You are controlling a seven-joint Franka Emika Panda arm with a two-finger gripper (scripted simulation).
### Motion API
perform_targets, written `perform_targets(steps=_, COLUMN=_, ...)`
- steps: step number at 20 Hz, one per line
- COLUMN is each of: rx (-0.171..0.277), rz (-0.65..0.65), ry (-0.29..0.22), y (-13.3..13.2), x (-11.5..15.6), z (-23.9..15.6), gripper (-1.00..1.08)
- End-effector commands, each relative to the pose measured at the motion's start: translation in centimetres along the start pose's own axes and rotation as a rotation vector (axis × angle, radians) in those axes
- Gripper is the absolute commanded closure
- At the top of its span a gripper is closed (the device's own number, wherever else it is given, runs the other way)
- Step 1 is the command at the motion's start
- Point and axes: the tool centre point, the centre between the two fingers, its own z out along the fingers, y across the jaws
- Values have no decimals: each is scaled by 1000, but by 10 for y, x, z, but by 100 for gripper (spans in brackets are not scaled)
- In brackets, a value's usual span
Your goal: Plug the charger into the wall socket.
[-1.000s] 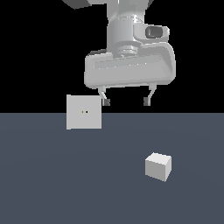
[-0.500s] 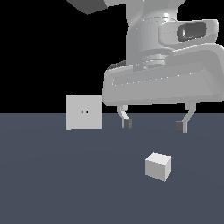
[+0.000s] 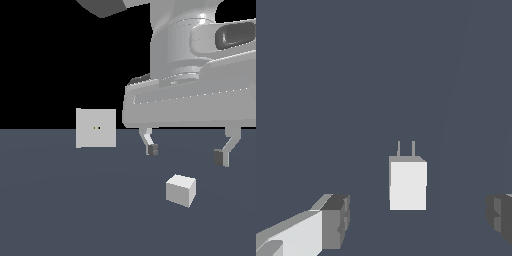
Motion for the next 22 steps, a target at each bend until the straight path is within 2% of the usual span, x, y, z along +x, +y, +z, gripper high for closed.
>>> perform_targets(steps=1, rx=0, rz=0, ry=0, y=0, x=0, z=2, gripper=-92)
perform_targets(steps=12, rx=1, rz=8, ry=0, y=1, x=-2, z=43, gripper=-92)
perform_targets(steps=18, rx=2, rz=9, ry=0, y=1, x=-2, z=51, gripper=-92)
perform_targets(steps=19, rx=2, rz=9, ry=0, y=1, x=-2, z=51, gripper=108)
perform_targets(steps=22, rx=2, rz=9, ry=0, y=1, x=-2, z=51, gripper=108)
